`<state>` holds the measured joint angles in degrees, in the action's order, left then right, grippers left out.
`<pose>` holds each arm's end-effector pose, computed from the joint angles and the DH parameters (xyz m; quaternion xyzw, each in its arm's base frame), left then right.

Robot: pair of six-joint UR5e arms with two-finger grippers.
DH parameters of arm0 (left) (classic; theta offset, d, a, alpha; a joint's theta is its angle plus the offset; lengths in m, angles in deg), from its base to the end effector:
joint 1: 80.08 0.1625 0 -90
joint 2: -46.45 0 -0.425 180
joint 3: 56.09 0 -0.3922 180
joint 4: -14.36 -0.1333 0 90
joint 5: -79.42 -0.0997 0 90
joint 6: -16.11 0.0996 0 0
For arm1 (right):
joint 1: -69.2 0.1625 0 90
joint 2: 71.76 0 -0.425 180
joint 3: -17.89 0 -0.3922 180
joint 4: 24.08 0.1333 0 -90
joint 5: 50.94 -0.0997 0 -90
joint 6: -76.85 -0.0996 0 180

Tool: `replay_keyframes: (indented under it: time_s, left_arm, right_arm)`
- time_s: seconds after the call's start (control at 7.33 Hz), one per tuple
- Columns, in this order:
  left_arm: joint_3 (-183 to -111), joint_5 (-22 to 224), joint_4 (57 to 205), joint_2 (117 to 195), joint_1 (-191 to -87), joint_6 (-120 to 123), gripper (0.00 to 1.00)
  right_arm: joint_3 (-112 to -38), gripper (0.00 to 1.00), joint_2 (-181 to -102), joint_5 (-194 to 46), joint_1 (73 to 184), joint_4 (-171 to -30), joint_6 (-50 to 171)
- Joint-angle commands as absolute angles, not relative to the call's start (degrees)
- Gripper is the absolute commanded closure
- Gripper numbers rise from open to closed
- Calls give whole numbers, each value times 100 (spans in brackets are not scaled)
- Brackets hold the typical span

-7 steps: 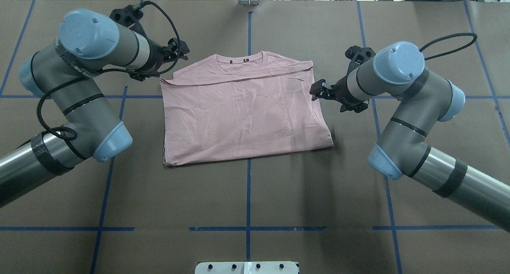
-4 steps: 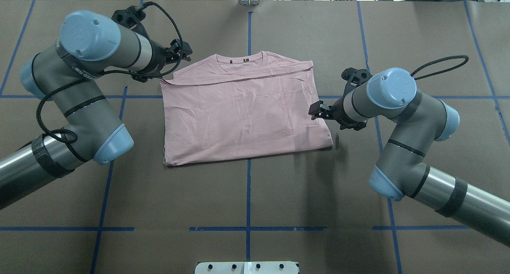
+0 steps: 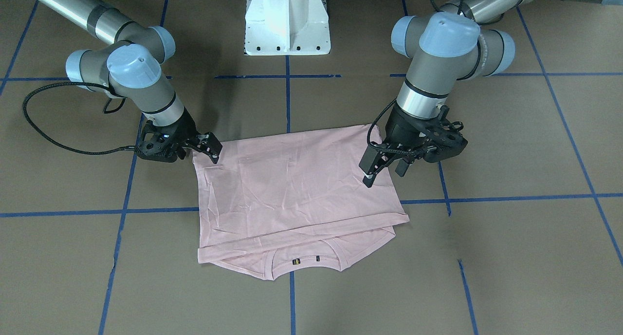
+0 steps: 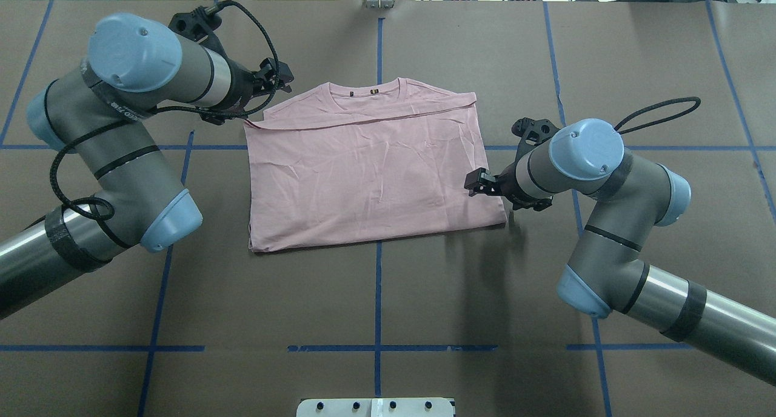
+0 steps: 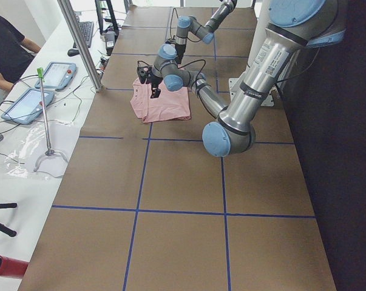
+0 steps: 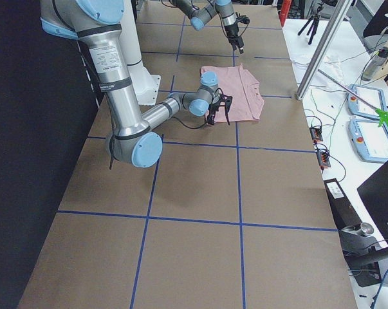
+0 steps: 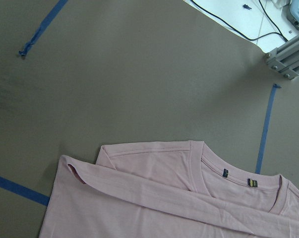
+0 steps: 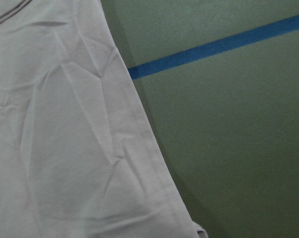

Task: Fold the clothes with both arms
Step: 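Move the right gripper down to the side edge of the folded shirt, then lower the right gripper onto the folded shirt's side edge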

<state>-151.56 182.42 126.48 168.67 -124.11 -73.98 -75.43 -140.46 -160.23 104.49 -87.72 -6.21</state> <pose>0.4053 -0.5461 0.2449 0.0943 0.4961 -0.2712 0.8194 -0.4699 -0.4556 0.3768 0.0118 -0.4503 0.1480 0.8805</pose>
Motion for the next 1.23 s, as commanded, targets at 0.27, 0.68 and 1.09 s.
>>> replay_keyframes:
  time_s: [0.27,0.68,1.09]
  left_arm:
    - [-15198,18243,12607,16853,-12411,-7398,0]
    - [-15198,18243,12607,16826,-12411,-7381,0]
    - [-15190,18243,12598,16861,-12411,-7381,0]
  right_arm:
    - [-7545,26,-14102,-16071,10401,-8763,-620]
    - [-7554,100,-14137,-16071,10401,-8763,-603]
    - [-7702,100,-14198,-16325,10435,-8772,-594]
